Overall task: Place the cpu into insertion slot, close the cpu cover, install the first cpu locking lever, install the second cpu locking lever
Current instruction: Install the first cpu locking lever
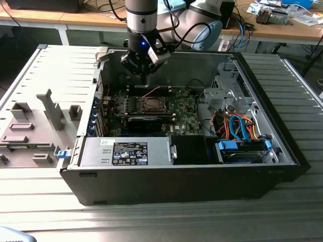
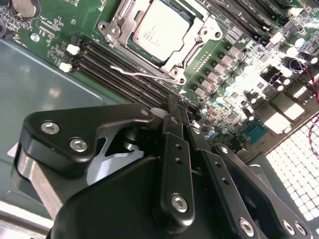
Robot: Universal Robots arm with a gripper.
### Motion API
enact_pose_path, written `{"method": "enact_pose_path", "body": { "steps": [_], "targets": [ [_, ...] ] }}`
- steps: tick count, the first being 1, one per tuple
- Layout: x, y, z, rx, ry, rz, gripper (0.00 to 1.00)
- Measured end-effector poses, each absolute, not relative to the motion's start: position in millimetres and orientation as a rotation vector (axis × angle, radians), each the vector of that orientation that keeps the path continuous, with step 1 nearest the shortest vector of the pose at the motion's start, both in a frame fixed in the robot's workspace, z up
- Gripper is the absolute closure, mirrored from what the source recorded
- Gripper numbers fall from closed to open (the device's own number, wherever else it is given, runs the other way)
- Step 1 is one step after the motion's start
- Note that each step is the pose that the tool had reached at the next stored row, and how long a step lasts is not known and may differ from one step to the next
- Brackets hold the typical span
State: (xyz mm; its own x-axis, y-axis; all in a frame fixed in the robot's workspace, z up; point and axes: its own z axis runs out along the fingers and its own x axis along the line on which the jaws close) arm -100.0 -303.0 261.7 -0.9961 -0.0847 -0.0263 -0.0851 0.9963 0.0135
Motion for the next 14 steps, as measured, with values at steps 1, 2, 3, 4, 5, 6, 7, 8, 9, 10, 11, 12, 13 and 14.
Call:
{"method": "enact_pose_path", "body": {
  "steps": [1, 2, 3, 4, 5, 6, 7, 8, 9, 10, 11, 12, 13, 14],
  "targets": [
    [-99.8, -303.0, 261.7, -0.132, 3.113, 0.023, 0.89],
    [-99.5, -303.0, 261.6, -0.132, 3.113, 0.023, 0.89],
    [-99.2, -303.0, 261.5, -0.132, 3.113, 0.023, 0.89],
    [-98.6, -303.0, 261.4, -0.132, 3.113, 0.023, 0.89],
    [-98.2, -303.0, 261.3, -0.132, 3.113, 0.023, 0.89],
    [-98.0, -303.0, 261.1, -0.132, 3.113, 0.023, 0.89],
    [-97.8, -303.0, 261.1, -0.132, 3.113, 0.023, 0.89],
    [-97.5, -303.0, 260.9, -0.132, 3.113, 0.023, 0.89],
    [-97.3, -303.0, 260.8, -0.132, 3.113, 0.023, 0.89],
    [-97.2, -303.0, 260.7, -0.132, 3.113, 0.023, 0.89],
    [-97.0, -302.9, 260.6, -0.132, 3.113, 0.022, 0.89],
    [-96.8, -303.0, 260.5, -0.132, 3.113, 0.023, 0.89],
    [-96.5, -303.0, 260.3, -0.132, 3.113, 0.023, 0.89],
    [-96.3, -303.0, 260.1, -0.132, 3.113, 0.023, 0.89]
  ]
}}
